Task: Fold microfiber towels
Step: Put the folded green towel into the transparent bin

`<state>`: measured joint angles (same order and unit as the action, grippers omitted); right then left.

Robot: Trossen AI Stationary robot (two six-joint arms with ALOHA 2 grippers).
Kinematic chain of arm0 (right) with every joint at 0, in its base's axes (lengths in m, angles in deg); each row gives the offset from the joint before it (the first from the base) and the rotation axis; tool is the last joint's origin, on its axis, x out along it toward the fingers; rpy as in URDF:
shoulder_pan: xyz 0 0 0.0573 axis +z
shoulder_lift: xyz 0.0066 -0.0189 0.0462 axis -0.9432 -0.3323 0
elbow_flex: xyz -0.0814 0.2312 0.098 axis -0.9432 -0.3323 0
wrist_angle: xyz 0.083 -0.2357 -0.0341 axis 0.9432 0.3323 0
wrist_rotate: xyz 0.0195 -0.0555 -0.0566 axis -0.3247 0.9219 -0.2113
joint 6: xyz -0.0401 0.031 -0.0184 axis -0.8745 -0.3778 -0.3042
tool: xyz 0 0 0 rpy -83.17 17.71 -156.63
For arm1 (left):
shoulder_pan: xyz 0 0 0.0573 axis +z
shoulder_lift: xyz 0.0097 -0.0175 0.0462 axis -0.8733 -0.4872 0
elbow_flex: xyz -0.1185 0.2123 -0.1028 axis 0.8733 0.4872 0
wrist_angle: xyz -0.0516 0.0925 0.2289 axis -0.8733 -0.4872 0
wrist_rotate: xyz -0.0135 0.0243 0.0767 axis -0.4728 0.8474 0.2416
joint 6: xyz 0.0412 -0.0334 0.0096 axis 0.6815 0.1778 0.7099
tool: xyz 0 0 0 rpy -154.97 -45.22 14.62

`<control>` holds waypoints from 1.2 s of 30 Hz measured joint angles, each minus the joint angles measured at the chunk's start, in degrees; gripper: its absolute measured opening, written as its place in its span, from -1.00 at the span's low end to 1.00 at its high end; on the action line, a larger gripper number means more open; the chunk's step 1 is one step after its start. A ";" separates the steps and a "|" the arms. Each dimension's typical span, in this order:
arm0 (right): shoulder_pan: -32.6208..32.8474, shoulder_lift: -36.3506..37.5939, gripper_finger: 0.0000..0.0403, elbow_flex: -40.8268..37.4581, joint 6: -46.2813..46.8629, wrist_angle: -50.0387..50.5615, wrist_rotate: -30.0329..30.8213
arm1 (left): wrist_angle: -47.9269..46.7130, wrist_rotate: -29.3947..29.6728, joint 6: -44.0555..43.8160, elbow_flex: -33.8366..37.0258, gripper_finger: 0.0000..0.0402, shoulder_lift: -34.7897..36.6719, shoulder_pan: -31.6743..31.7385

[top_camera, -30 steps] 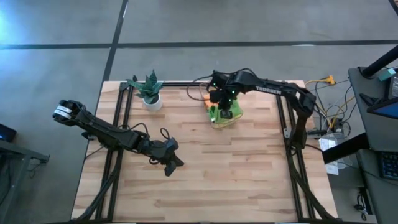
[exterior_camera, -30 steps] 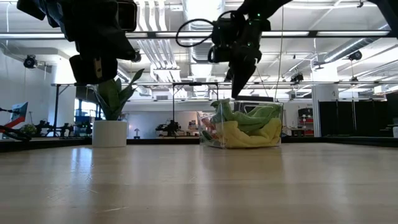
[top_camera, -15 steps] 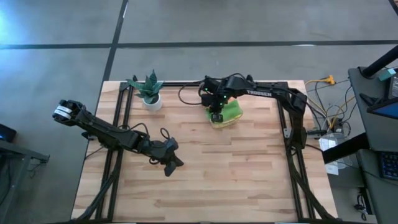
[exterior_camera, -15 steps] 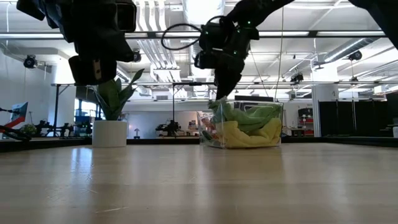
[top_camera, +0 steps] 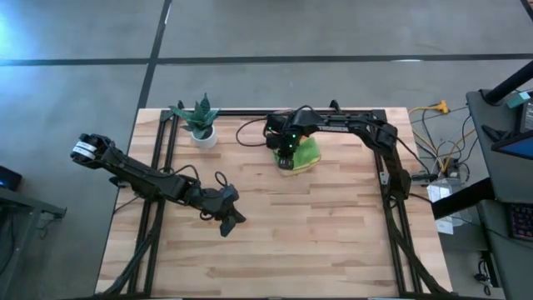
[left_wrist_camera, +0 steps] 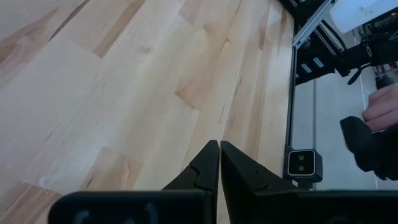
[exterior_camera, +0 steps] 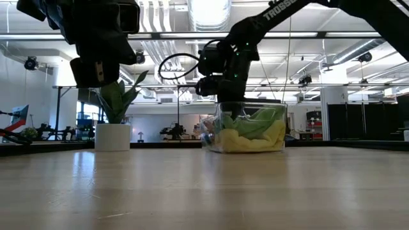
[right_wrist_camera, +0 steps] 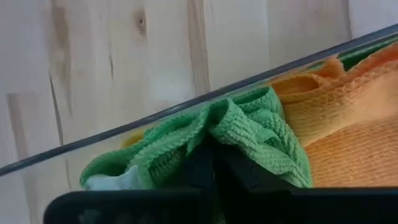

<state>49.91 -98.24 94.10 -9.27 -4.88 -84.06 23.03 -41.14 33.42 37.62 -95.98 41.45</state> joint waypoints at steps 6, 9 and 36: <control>0.06 -0.05 -0.96 0.12 3.04 0.79 0.23 | -0.04 0.01 -0.17 0.02 -1.00 -0.48 0.00; 0.07 3.27 -0.96 0.12 3.03 0.84 0.25 | -0.03 0.02 -0.07 0.02 -1.00 -0.46 0.00; 2.41 6.17 -0.96 -1.06 3.52 -0.29 -1.53 | 0.06 0.07 1.36 0.02 -1.00 -0.44 0.15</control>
<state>52.31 -92.07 93.04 -5.75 -5.17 -85.59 23.09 -41.07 34.77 37.65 -96.42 41.60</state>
